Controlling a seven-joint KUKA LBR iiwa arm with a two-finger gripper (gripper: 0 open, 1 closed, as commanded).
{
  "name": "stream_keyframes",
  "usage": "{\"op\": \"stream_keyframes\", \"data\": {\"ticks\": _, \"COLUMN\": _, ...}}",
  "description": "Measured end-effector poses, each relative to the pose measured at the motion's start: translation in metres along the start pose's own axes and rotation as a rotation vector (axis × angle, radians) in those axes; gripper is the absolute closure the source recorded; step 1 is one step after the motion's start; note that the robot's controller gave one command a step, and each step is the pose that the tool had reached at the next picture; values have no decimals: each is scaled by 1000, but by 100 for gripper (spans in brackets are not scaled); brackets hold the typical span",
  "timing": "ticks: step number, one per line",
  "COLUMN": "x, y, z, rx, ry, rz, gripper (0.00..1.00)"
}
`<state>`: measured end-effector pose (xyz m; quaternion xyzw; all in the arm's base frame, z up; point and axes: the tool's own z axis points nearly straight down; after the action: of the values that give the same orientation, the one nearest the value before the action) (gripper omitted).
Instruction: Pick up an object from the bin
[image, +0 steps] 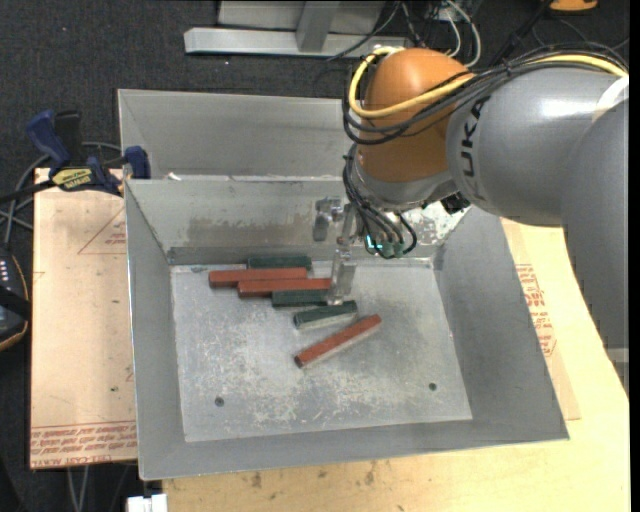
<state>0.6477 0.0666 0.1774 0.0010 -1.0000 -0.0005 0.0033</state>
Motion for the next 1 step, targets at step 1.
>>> {"op": "stream_keyframes", "data": {"ticks": 1, "x": 7, "y": -39, "z": 108, "rx": 0, "ry": 0, "rz": -4, "gripper": 0}}
